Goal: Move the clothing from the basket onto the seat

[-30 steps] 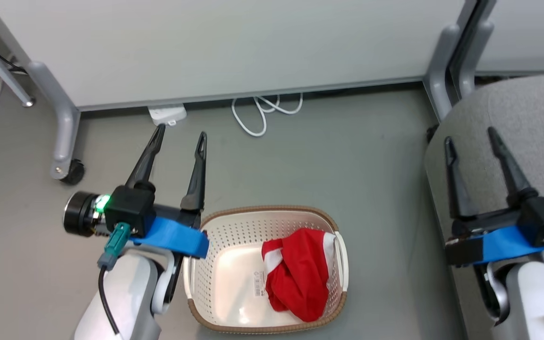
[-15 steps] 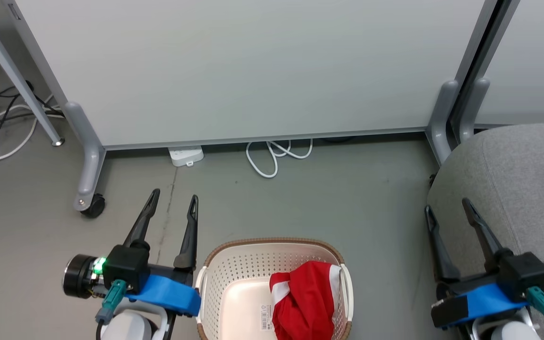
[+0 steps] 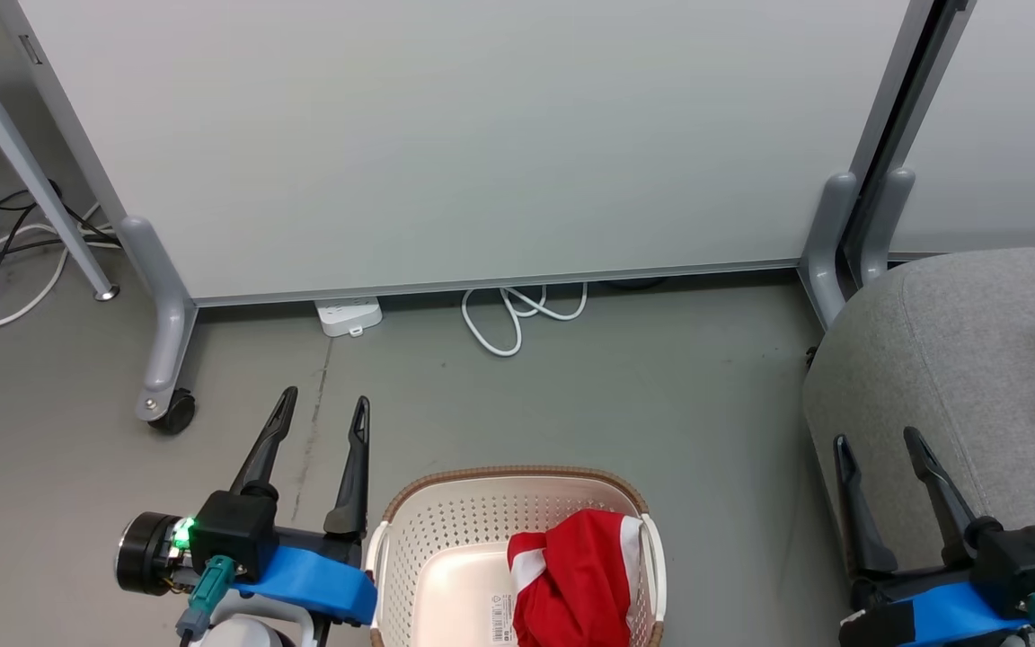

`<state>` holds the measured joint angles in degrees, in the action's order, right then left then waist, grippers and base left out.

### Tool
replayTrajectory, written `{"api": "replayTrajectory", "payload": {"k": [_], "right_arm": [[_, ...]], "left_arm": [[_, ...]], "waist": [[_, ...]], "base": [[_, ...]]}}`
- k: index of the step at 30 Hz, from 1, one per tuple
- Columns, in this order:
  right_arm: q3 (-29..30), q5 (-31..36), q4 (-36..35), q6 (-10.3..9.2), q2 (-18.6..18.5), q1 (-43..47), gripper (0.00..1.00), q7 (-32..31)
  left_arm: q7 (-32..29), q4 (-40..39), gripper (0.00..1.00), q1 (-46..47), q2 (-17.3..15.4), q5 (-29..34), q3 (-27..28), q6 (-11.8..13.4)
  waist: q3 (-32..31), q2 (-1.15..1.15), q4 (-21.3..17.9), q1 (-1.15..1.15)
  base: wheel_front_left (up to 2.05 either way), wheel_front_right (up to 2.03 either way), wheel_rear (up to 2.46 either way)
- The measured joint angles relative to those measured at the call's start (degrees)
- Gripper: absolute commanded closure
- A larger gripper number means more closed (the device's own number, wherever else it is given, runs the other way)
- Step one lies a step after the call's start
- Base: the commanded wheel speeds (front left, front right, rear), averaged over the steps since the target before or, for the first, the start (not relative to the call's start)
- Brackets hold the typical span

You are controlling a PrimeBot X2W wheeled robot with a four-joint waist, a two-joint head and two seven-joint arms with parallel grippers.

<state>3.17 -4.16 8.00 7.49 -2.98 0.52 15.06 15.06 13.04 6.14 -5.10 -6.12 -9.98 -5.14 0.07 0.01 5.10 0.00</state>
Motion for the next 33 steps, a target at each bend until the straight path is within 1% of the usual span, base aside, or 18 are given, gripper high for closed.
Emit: {"api": "replayTrajectory", "payload": {"k": [13,19,24,29,33], "right_arm": [[-0.25,-0.96,0.24,0.0,0.02,0.05,0.0,0.0],[-0.63,-0.93,0.23,0.0,0.03,-0.33,0.0,0.0],[-1.36,-0.49,-0.09,0.0,0.03,-2.76,0.0,0.0],[-2.55,0.04,-0.92,0.0,0.07,-6.94,0.0,0.0],[-3.41,0.21,-1.64,0.0,0.07,-11.19,0.0,-0.01]], "left_arm": [[0.0,0.27,0.0,-0.07,0.76,1.1,1.05,-1.08],[0.01,1.56,0.0,2.23,0.96,1.36,0.01,-1.52],[0.01,5.19,0.0,6.04,0.57,1.23,-2.01,-1.97],[0.01,10.16,0.0,11.02,-0.62,0.44,-4.38,-2.09],[0.01,14.34,0.0,15.49,-2.04,-1.45,-7.95,-2.3]], "waist": [[0.14,0.0,-0.67,0.0],[1.12,0.0,-1.06,0.0],[3.28,0.0,-1.97,0.01],[6.86,0.0,-3.41,0.01],[10.69,0.0,-4.88,0.01]], "base": [[0.0,0.0,0.0],[0.0,0.0,0.0],[0.0,0.0,0.0],[0.0,0.0,0.0],[0.0,0.0,0.0]]}}
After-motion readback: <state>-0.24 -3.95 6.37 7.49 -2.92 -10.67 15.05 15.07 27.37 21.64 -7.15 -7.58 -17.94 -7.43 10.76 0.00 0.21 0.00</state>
